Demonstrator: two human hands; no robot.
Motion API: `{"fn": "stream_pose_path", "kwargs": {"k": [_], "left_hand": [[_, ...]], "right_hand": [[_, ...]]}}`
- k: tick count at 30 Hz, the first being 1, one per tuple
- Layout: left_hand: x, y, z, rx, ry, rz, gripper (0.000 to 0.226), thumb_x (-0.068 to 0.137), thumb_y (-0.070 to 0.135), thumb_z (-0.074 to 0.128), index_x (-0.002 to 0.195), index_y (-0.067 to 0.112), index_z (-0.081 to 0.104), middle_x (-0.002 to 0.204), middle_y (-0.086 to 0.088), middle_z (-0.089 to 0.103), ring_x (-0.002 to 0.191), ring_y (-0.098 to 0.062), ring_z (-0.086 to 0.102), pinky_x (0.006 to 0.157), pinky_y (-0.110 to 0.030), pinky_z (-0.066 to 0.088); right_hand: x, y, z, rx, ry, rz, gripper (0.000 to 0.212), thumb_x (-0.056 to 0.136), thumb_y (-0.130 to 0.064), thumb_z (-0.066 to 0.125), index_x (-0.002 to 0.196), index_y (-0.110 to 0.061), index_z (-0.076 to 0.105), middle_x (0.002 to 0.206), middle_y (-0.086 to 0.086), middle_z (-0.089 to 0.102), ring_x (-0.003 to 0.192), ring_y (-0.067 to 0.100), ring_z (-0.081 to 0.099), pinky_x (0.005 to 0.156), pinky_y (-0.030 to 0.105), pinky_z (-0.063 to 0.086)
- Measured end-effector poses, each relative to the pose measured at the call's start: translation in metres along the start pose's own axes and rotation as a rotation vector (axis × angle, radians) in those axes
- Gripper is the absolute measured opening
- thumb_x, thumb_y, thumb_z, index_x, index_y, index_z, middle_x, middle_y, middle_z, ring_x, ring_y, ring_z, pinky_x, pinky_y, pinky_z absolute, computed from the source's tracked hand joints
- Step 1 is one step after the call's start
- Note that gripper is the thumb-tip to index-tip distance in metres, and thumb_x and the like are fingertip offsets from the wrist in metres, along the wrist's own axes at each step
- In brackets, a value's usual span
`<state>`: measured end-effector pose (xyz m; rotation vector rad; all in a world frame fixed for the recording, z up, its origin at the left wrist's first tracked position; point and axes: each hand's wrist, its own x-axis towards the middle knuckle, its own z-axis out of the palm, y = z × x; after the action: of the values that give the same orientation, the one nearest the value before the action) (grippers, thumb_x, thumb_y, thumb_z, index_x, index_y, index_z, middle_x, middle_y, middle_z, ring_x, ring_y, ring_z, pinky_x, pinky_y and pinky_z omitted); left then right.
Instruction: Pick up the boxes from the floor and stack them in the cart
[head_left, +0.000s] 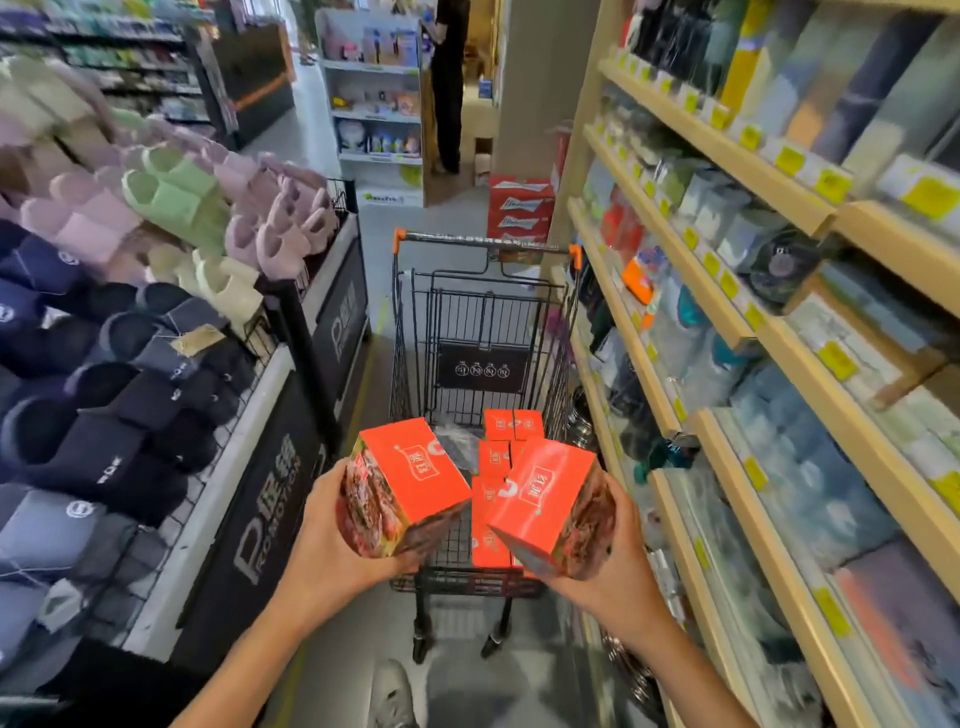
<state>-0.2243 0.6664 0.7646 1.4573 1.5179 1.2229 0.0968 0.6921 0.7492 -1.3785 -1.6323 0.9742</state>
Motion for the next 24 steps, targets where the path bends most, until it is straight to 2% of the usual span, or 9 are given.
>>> {"fn": "stream_pose_path", "kwargs": {"k": [3,6,10,13,15,17,21,22,24], "left_hand": [[0.052,-0.018,-0.002,-0.088,-0.061,-0.077,0.114,0.038,0.045,0.101,0.133,0.049,0.036,0.137,0.010,0.049,0.123,0.006,0.051,0.092,-0.011,0.047],[0.101,-0.041,-0.008,-0.094,-0.163,-0.129,0.130,0.037,0.051,0.100,0.144,0.048,0.027,0.145,0.010,0.042,0.130,0.004,0.046,0.108,-0.026,0.043],[0.162,-0.067,-0.010,-0.110,-0.311,-0.167,0.149,0.042,0.044,0.100,0.156,0.037,0.004,0.153,0.016,0.032,0.137,0.005,0.039,0.110,-0.016,0.036],[0.197,-0.087,-0.006,-0.074,-0.354,-0.194,0.137,0.048,0.029,0.099,0.150,0.047,0.010,0.151,0.004,0.034,0.140,-0.008,0.040,0.116,-0.040,0.035],[0.215,-0.095,0.000,-0.072,-0.382,-0.244,0.130,0.049,0.024,0.096,0.147,0.047,0.013,0.147,0.002,0.036,0.137,-0.007,0.041,0.116,-0.045,0.037],[0.231,-0.098,0.009,-0.071,-0.400,-0.258,0.129,0.047,0.028,0.096,0.146,0.042,0.015,0.145,0.004,0.037,0.133,-0.001,0.043,0.115,-0.038,0.039],[0.259,-0.104,0.034,-0.052,-0.381,-0.314,0.133,0.040,0.042,0.100,0.144,0.040,0.018,0.140,0.011,0.041,0.127,0.008,0.045,0.103,-0.011,0.040],[0.265,-0.104,0.040,-0.033,-0.367,-0.331,0.130,0.041,0.041,0.100,0.143,0.040,0.019,0.140,0.011,0.042,0.129,0.006,0.044,0.107,-0.014,0.039],[0.279,-0.109,0.053,0.047,-0.322,-0.349,0.126,0.043,0.045,0.099,0.141,0.045,0.020,0.138,0.013,0.038,0.136,-0.006,0.034,0.116,-0.035,0.033]], "right_hand": [[0.034,-0.002,0.011,0.030,0.032,0.057,0.122,0.048,-0.070,0.090,0.142,-0.059,0.014,0.149,-0.027,0.024,0.141,-0.009,0.028,0.115,0.032,0.035],[0.068,0.000,0.024,0.039,0.064,0.114,0.126,0.050,-0.065,0.093,0.149,-0.048,0.018,0.154,-0.016,0.028,0.144,-0.001,0.032,0.118,0.041,0.036],[0.110,-0.005,0.039,0.050,0.112,0.176,0.124,0.043,-0.069,0.093,0.142,-0.058,0.019,0.151,-0.016,0.031,0.140,-0.003,0.035,0.116,0.034,0.037],[0.132,-0.004,0.050,0.068,0.162,0.178,0.125,0.041,-0.073,0.091,0.144,-0.044,0.026,0.146,-0.008,0.041,0.134,-0.005,0.045,0.110,0.028,0.043],[0.147,-0.003,0.051,0.119,0.156,0.226,0.133,0.039,-0.069,0.093,0.148,-0.035,0.028,0.145,-0.009,0.045,0.129,-0.006,0.049,0.104,0.023,0.048],[0.164,0.002,0.047,0.152,0.131,0.245,0.139,0.037,-0.070,0.094,0.151,-0.028,0.025,0.145,-0.011,0.046,0.127,-0.007,0.051,0.097,0.015,0.050],[0.202,0.027,0.037,0.171,0.038,0.270,0.128,0.052,-0.052,0.097,0.150,-0.037,0.016,0.146,-0.019,0.041,0.129,-0.009,0.048,0.096,0.013,0.049],[0.211,0.034,0.036,0.160,0.024,0.292,0.125,0.055,-0.048,0.097,0.149,-0.041,0.016,0.146,-0.019,0.042,0.130,-0.007,0.048,0.097,0.015,0.049],[0.231,0.053,0.031,0.153,-0.008,0.321,0.120,0.055,-0.052,0.096,0.146,-0.047,0.018,0.142,-0.021,0.046,0.130,0.000,0.050,0.102,0.026,0.050]]}}
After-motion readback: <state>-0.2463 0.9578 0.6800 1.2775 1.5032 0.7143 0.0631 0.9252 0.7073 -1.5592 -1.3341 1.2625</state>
